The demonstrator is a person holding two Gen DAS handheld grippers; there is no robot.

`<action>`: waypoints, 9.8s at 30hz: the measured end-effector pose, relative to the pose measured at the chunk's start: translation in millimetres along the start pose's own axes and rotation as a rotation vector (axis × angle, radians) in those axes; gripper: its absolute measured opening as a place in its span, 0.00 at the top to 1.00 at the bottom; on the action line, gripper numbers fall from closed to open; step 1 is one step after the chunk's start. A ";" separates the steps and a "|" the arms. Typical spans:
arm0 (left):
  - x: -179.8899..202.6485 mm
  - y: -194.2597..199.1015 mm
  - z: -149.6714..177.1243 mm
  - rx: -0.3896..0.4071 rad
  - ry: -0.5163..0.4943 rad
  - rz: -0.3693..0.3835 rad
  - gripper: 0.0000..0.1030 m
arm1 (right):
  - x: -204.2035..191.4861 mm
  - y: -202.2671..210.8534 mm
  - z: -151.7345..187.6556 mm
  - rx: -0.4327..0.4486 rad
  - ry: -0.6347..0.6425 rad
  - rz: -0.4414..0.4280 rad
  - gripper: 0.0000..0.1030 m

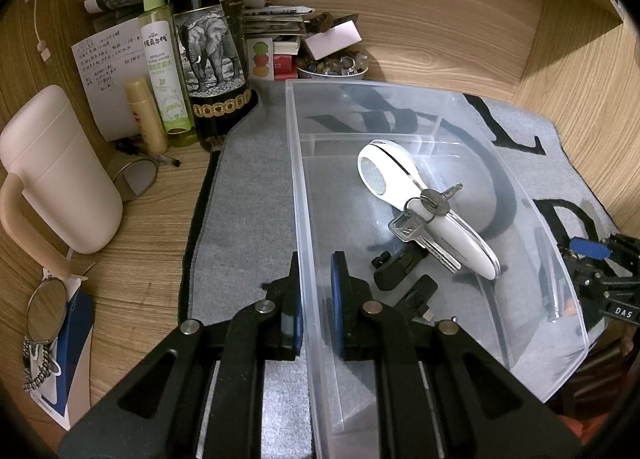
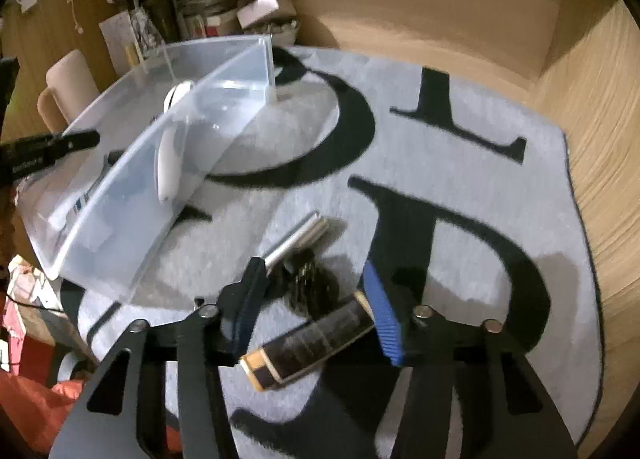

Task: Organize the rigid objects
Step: 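Grasp the black round grinder with the right tool, then carry the grinder into the box and release it, then grasp the silver metal tube with the right tool, then carry the silver tube into the box and release it, then grasp the black-and-gold lighter with the right tool, then carry the lighter into the box and release it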

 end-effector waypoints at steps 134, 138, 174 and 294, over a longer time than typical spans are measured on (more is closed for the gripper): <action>6.1 -1.1 -2.4 -0.002 0.008 -0.005 0.89 | -22.0 -32.9 -14.3 0.065 0.000 -0.007 0.86; 6.0 -1.0 -2.2 -0.001 0.009 -0.005 0.89 | -22.4 -24.4 -23.8 0.097 0.000 -0.004 0.86; 7.4 -0.3 -2.4 -0.001 0.009 -0.003 0.89 | -129.1 13.6 -124.4 0.277 0.243 -0.166 0.86; 3.5 0.3 0.4 0.006 0.024 0.010 0.89 | -117.4 12.3 -127.9 0.273 0.217 -0.141 0.79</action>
Point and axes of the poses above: each gripper's, at about its wrist camera, not at the fingertips, and y roughly against the way its jaws point, x to its right, z to its underside, the point moved 4 cm from there along -y, roughly the way its jaws point, and after that the axes turned 2 degrees about -x, right-handed, at the moved point
